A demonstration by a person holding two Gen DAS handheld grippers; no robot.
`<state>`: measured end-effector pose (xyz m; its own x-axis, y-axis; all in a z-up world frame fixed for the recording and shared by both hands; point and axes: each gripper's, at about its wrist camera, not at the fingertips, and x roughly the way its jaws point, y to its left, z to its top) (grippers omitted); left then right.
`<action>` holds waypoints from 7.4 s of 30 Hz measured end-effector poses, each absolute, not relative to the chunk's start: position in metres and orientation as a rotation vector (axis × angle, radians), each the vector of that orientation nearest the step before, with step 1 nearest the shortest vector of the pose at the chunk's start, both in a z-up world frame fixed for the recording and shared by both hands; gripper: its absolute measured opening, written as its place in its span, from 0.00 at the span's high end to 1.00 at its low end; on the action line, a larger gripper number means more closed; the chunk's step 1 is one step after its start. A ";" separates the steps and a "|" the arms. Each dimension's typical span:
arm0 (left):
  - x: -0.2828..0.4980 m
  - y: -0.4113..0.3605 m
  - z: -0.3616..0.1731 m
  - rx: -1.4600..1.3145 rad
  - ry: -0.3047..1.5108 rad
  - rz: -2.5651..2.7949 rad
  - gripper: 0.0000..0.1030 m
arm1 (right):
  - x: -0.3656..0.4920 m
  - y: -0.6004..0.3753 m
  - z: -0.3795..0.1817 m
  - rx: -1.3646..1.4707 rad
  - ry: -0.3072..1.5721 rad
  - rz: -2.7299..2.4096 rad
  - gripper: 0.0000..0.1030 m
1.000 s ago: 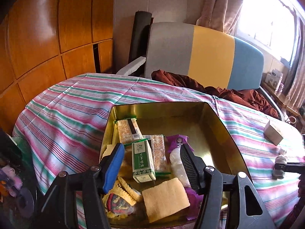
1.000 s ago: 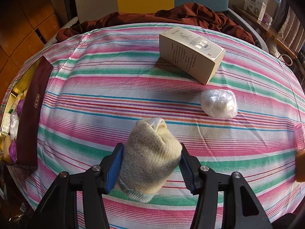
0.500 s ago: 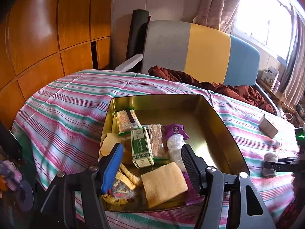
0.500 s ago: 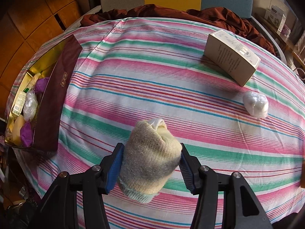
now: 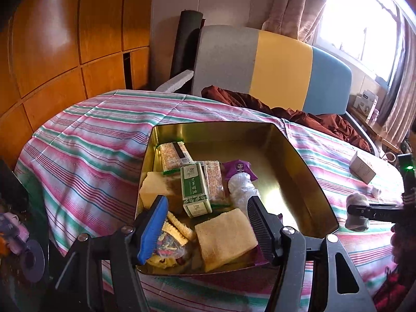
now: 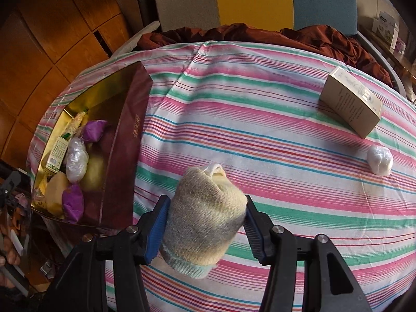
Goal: Organize objects
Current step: 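Carry the beige sock into the gold tray and open the right tool, then move the right tool back and grasp the plastic-wrapped white ball, then grasp the cream printed box with the left tool while the right tool holds the white ball, then carry the cream box into the gold tray and open the left tool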
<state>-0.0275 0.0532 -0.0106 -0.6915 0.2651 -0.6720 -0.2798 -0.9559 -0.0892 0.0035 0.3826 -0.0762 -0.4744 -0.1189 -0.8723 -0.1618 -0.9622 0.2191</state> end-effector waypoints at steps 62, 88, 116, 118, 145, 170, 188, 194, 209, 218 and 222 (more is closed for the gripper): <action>-0.026 0.027 -0.016 -1.088 0.008 2.683 0.33 | -0.051 0.238 -0.045 -1.528 -0.034 2.894 0.30; -0.013 0.095 0.004 -0.974 0.186 2.543 0.22 | 0.009 0.448 -0.041 -1.362 0.250 2.485 0.22; -0.003 0.205 0.002 -0.950 0.303 2.281 0.20 | 0.019 0.601 -0.102 -1.309 0.641 2.150 0.29; -0.002 0.212 0.003 -0.940 0.310 2.268 0.19 | 0.017 0.601 -0.108 -1.340 0.610 2.126 0.57; -0.006 0.365 -0.013 -0.933 0.461 2.082 0.19 | 0.049 0.627 -0.083 -1.192 0.699 2.045 0.63; -0.090 0.554 -0.045 -1.321 0.168 1.952 0.18 | 0.093 0.652 -0.055 -0.900 0.954 2.088 0.63; -0.119 0.585 -0.097 -1.484 0.194 1.993 0.21 | 0.086 0.654 -0.068 -0.999 0.957 2.083 0.63; -0.111 0.545 -0.092 -1.405 0.316 1.927 0.25 | 0.075 0.651 -0.080 -1.101 0.951 2.079 0.63; -0.077 0.410 -0.072 -1.240 0.422 1.961 0.12 | 0.018 0.592 -0.110 -1.505 0.719 2.258 0.63; -0.062 0.425 -0.063 -1.072 0.595 1.970 0.11 | 0.011 0.582 -0.116 -1.544 0.640 2.284 0.63; -0.064 0.427 -0.079 -1.133 0.597 1.951 0.50 | 0.010 0.581 -0.116 -1.543 0.618 2.288 0.63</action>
